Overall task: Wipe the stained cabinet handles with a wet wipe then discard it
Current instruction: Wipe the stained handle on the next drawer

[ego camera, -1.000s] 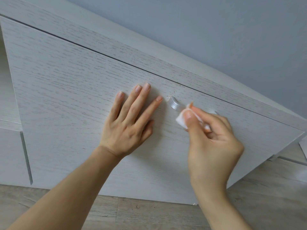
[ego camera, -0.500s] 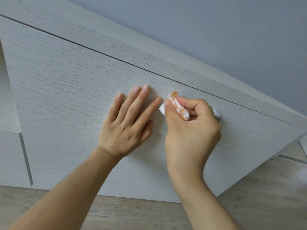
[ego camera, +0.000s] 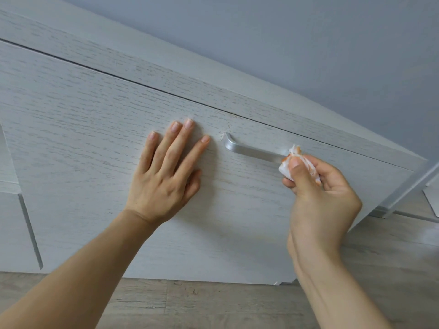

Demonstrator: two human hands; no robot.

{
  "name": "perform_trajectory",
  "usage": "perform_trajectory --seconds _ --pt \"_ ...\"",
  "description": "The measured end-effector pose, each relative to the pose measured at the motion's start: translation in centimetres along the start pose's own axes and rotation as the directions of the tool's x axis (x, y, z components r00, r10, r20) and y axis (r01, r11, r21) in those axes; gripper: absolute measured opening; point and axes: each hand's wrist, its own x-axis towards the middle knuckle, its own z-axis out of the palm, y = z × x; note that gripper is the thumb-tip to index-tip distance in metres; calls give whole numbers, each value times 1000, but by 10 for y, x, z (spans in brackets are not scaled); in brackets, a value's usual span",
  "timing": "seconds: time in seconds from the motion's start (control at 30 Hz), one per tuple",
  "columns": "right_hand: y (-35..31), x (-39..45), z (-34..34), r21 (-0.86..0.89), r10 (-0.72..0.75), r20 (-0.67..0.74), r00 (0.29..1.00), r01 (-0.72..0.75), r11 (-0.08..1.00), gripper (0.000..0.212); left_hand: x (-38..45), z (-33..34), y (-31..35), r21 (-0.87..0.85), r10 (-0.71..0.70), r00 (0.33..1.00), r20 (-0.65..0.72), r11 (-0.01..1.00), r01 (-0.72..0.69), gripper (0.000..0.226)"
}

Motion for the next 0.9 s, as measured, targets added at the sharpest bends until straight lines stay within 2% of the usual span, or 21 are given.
perform_trajectory --seconds 0.1,0.2,0.33,0.43,0.57,0.67,0.8,0.9 --pt "2 8 -3 115 85 21 996 -86 990 11 0 -3 -1 -10 9 1000 28 1000 -8 57" --pt "1 10 -1 143 115 85 990 -126 982 9 1 -7 -2 -20 13 998 57 1000 -12 56" --pt "4 10 3 141 109 82 991 -120 983 19 2 -11 0 -30 -2 995 98 1000 5 54" --pt "5 2 -1 128 84 48 995 -90 988 12 3 -15 4 -47 -22 990 140 998 29 54" --pt "3 -22 4 114 50 167 985 -70 991 9 2 -28 -6 -43 43 976 212 998 -35 52" --pt "-1 -33 21 166 93 249 964 -137 977 8 -5 -46 -21 -12 69 951 301 998 -69 51" --pt "-2 -47 40 216 154 316 936 -229 949 6 -21 -74 -42 82 1 896 445 996 -42 54" --pt "2 -66 58 189 171 395 903 -262 946 3 -28 -97 -60 141 33 834 550 981 -132 54"
